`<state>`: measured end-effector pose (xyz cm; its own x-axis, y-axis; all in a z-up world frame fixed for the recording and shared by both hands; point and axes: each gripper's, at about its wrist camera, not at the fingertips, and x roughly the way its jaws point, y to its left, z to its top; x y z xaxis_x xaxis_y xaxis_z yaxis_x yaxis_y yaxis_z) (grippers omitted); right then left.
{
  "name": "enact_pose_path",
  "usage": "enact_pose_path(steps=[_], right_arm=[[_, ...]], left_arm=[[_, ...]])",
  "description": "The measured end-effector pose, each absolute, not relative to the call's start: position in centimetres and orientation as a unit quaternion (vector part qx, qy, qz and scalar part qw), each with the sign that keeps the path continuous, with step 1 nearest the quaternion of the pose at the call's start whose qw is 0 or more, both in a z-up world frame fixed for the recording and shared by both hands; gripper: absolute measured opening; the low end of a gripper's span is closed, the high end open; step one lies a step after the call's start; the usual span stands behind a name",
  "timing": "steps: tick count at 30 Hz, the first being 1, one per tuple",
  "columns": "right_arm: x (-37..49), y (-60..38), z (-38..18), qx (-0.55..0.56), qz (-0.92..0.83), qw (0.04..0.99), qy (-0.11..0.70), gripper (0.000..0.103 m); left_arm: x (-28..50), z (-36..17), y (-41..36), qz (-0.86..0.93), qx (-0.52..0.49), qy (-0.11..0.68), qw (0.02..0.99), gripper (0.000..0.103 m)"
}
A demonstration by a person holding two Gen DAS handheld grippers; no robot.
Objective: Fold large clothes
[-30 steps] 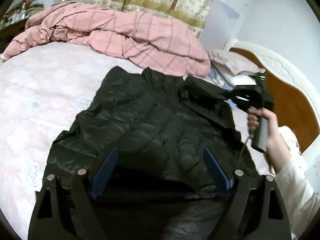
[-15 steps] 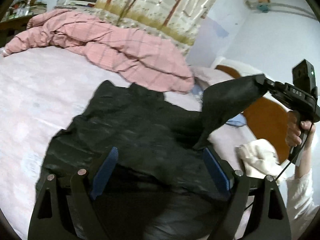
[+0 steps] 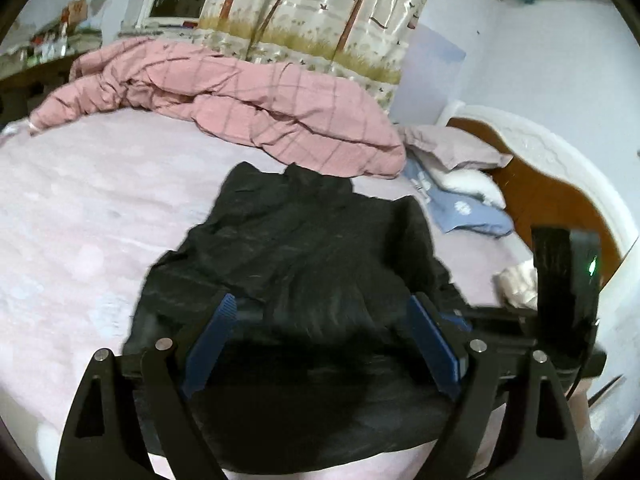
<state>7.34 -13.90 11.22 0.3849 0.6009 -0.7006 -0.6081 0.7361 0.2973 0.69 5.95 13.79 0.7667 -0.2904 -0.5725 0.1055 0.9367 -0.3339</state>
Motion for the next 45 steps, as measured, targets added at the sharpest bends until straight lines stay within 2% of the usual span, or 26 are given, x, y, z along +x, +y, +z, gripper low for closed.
enact_pose_path(steps=[1, 2, 3, 4, 12, 13, 16, 22, 24, 25, 26, 29, 36, 39, 45], right_arm=[[7.1, -14.7, 10.4, 0.01, 0.353, 0.834, 0.424, 0.029], [6.6, -15.7, 9.8, 0.027, 0.338, 0.838, 0.428, 0.039], [6.1, -17.2, 9.4, 0.048, 0.319, 0.845, 0.426, 0.059], [5.6, -18.5, 9.1, 0.064, 0.306, 0.852, 0.42, 0.065], [2.7, -27.7, 9.7, 0.113, 0.228, 0.883, 0.394, 0.067], [2.5, -28.6, 9.6, 0.117, 0.221, 0.885, 0.393, 0.067], [2.1, -30.6, 9.2, 0.131, 0.197, 0.888, 0.395, 0.068], [1.5, -32.4, 7.8, 0.128, 0.175, 0.881, 0.421, 0.068], [1.5, -32.5, 7.7, 0.119, 0.169, 0.882, 0.424, 0.068], [1.5, -32.5, 7.6, 0.113, 0.165, 0.883, 0.424, 0.068], [1.5, -32.6, 7.5, 0.11, 0.163, 0.884, 0.424, 0.068], [2.2, -32.6, 6.8, 0.109, 0.158, 0.88, 0.435, 0.068], [3.3, -30.2, 7.7, 0.107, 0.197, 0.883, 0.413, 0.068], [3.8, -28.3, 8.3, 0.081, 0.212, 0.884, 0.408, 0.075], [5.9, -24.6, 8.1, 0.025, 0.218, 0.878, 0.425, 0.077]], left_arm=[[0.7, 13.5, 6.0, -0.108, -0.135, 0.328, 0.929, 0.089], [0.9, 13.2, 5.9, -0.108, -0.13, 0.335, 0.927, 0.089], [1.4, 12.8, 5.8, -0.107, -0.129, 0.342, 0.925, 0.089], [1.9, 12.5, 5.6, -0.109, -0.129, 0.346, 0.923, 0.089], [8.7, 8.8, 2.1, -0.195, -0.132, 0.424, 0.875, 0.091], [9.2, 8.7, 1.5, -0.181, -0.123, 0.415, 0.883, 0.091], [11.4, 8.5, -1.5, -0.135, -0.011, 0.378, 0.916, 0.091], [16.7, 1.7, -4.0, -0.108, 0.077, 0.507, 0.852, 0.09], [16.7, 0.5, -3.4, -0.116, 0.05, 0.515, 0.847, 0.08], [16.2, 1.0, -2.7, -0.123, 0.029, 0.505, 0.854, 0.066], [15.8, 1.5, -2.2, -0.125, 0.021, 0.491, 0.862, 0.044], [13.6, 4.3, -1.3, -0.137, 0.027, 0.429, 0.893, 0.018], [9.1, 11.9, 5.3, -0.071, -0.055, 0.311, 0.946, 0.015], [8.1, 13.4, 8.4, 0.004, -0.063, 0.272, 0.96, 0.016], [8.5, 10.6, 13.1, 0.066, -0.104, 0.307, 0.944, 0.016]])
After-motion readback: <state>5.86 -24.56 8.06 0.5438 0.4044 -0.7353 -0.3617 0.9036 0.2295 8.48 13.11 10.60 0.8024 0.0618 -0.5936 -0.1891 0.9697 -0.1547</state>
